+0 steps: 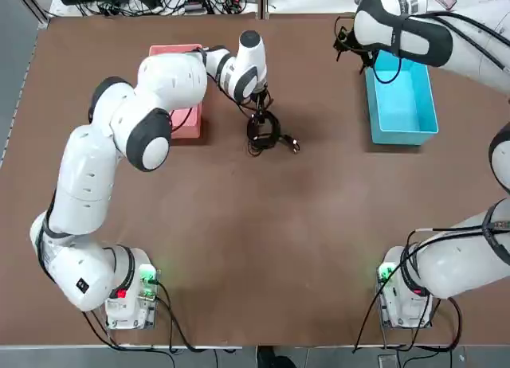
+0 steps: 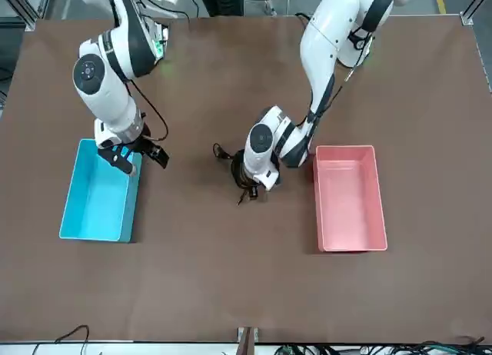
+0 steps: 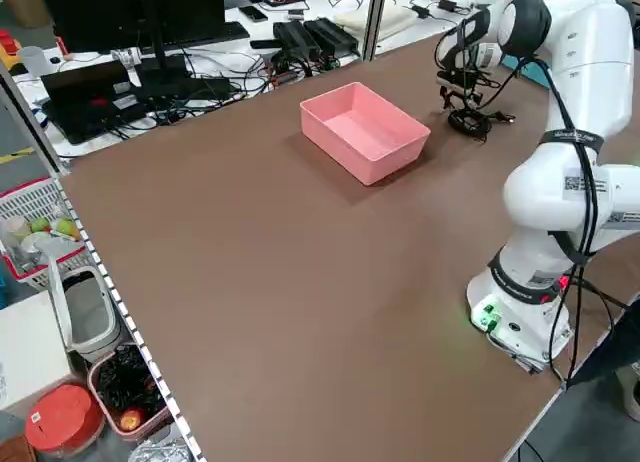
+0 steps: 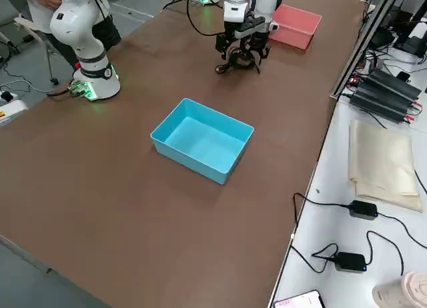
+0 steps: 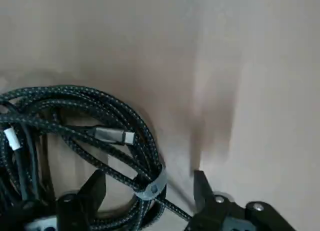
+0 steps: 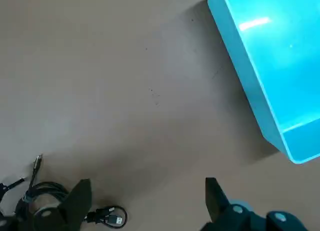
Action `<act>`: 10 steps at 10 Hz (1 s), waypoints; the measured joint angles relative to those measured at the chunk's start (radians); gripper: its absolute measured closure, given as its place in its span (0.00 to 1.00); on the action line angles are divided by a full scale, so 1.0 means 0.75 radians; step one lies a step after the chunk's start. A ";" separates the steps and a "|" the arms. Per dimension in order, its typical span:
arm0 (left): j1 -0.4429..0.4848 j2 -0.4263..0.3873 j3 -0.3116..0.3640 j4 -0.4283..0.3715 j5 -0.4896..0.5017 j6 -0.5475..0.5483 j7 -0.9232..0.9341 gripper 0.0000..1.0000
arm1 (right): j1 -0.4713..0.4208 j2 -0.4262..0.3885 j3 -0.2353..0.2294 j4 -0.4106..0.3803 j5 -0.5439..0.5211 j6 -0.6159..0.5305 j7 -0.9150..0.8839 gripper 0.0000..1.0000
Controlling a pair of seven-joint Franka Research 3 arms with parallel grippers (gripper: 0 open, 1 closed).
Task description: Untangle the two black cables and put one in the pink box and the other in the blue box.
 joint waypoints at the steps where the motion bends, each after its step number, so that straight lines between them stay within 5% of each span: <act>1: -0.007 0.005 0.000 0.003 0.000 0.001 0.000 0.41 | 0.001 0.000 0.000 0.000 0.000 0.000 0.001 0.00; 3: -0.013 0.005 0.001 0.006 0.000 0.002 0.002 0.74 | 0.003 0.000 0.000 0.000 0.000 0.000 0.004 0.00; 4: -0.014 0.005 0.002 0.007 0.000 0.002 0.004 0.81 | 0.003 0.000 0.000 0.000 0.000 0.000 0.011 0.00; 10: -0.004 -0.036 0.016 0.059 0.001 -0.020 0.018 0.85 | 0.018 0.000 0.000 0.000 0.000 0.000 0.117 0.00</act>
